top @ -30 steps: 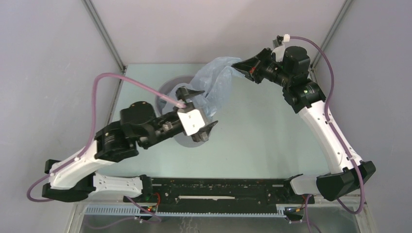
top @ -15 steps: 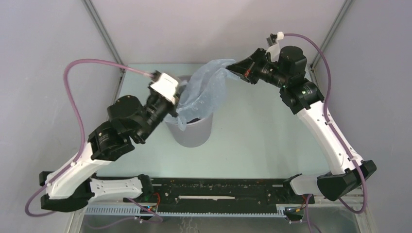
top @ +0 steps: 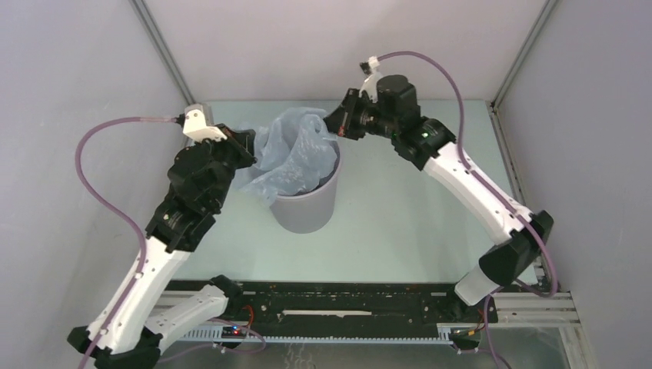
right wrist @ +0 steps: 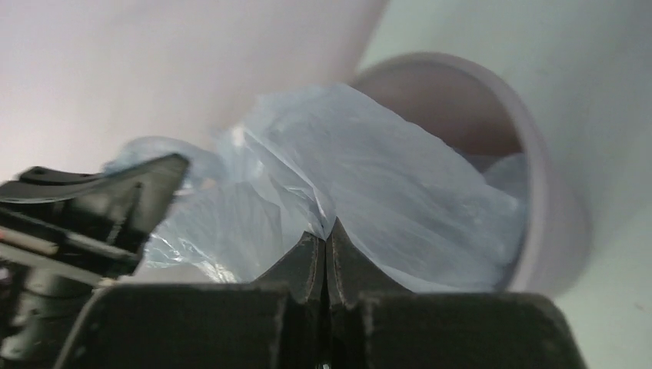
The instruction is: Put the trash bags into the trash bin
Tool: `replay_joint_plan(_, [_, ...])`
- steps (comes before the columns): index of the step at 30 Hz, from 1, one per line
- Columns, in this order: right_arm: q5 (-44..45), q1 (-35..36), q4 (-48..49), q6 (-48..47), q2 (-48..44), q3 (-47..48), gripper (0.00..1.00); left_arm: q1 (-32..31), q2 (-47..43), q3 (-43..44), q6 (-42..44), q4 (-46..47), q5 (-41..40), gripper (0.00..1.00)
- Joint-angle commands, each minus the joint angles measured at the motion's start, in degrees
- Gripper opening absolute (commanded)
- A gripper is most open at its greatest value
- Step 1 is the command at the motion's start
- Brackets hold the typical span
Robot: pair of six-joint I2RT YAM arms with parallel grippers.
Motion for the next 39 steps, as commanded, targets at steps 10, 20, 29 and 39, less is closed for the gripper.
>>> replay_joint_plan(10, [6.99, -5.16, -10.46, -16.32, -5.2, -3.67, 0.0, 11.28, -3.46, -11.22, -18.99, 15.44, 22.19, 0.0])
replay_joint_plan(20, [-0.28, -3.38, -10.53, -15.97, -0.86, -3.53, 0.0, 17.83, -2.81, -20.02, -24.89, 24.79, 21.31, 0.0])
replay_joint_plan(29, [-7.81, -9.48, -10.54, -11.69, -5.49, -5.41, 0.05, 21.92, -8.12, -16.68, -23.53, 13.83, 26.13, 0.03])
replay_joint_plan(39, [-13.3, -10.62, -6.41, -2.31, -4.34, -7.56, 0.11, 22.24, -7.51, -7.52, -17.96, -7.39, 13.31, 0.15])
